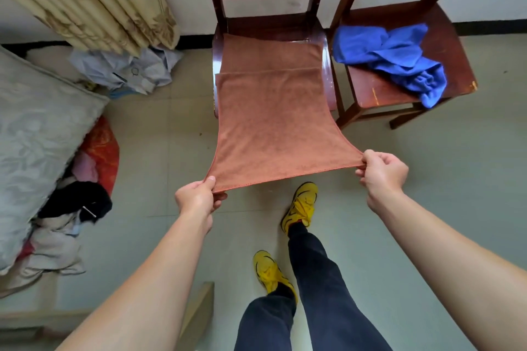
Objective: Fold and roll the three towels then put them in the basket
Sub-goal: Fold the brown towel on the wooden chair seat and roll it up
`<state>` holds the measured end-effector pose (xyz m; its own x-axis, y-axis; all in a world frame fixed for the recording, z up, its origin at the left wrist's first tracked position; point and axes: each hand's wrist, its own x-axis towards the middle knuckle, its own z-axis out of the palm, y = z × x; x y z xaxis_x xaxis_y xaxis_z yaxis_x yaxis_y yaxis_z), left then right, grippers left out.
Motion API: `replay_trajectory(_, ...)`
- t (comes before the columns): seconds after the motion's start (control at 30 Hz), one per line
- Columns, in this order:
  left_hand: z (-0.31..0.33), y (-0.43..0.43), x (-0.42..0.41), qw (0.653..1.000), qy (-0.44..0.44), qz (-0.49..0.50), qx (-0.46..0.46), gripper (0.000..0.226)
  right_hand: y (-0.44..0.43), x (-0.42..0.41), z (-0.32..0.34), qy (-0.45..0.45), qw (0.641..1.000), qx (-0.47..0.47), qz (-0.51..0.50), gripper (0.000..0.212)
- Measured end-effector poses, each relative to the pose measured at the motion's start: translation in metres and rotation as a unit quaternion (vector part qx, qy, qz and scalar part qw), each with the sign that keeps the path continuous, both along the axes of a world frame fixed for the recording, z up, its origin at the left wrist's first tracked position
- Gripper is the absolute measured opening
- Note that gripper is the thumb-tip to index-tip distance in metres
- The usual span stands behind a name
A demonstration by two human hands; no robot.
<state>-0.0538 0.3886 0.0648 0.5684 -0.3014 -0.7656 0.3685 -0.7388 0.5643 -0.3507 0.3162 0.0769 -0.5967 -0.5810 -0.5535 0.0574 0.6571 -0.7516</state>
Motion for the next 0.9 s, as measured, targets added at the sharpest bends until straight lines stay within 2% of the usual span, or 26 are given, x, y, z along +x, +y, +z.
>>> replay_trajectory(0.13, 0.005, 0.013, -0.004, 1.0, -0.01, 0.018, 0.006, 0.013, 0.008, 0.001, 0.004, -0.001, 1.0, -0.004, -0.005, 0.011)
replay_trajectory(0.23, 0.013, 0.01, -0.004, 0.999, -0.023, 0.038, 0.009, 0.004, 0.005, 0.005, 0.007, -0.01, 1.0, -0.012, -0.016, 0.013)
replay_trajectory(0.43, 0.027, -0.037, 0.004, 0.996, -0.049, 0.046, -0.051, 0.017, -0.036, 0.008, 0.007, -0.033, 0.999, -0.003, 0.015, 0.025)
replay_trajectory(0.57, 0.028, -0.095, 0.012, 0.995, -0.013, 0.01, -0.096, 0.016, -0.085, 0.003, -0.003, -0.032, 0.988, -0.005, 0.151, 0.028)
replay_trajectory(0.63, 0.024, -0.133, 0.019, 0.994, 0.01, -0.012, -0.113, 0.019, -0.118, 0.001, -0.011, 0.011, 0.974, 0.0, 0.228, 0.034)
replay_trajectory(0.7, 0.019, -0.174, 0.024, 0.991, 0.016, -0.045, -0.127, 0.029, -0.159, -0.004, -0.022, 0.057, 0.963, 0.01, 0.262, 0.023)
replay_trajectory(0.8, 0.011, -0.209, 0.031, 0.985, -0.033, -0.129, -0.11, 0.044, -0.197, -0.007, -0.031, 0.12, 0.942, 0.01, 0.314, 0.009)
replay_trajectory(0.87, 0.003, -0.23, 0.035, 0.968, -0.13, -0.206, -0.051, 0.038, -0.219, -0.008, -0.037, 0.164, 0.917, 0.021, 0.364, 0.008)
replay_trajectory(0.9, -0.005, -0.248, 0.037, 0.949, -0.194, -0.249, -0.021, 0.029, -0.238, -0.008, -0.043, 0.176, 0.908, 0.036, 0.379, 0.007)
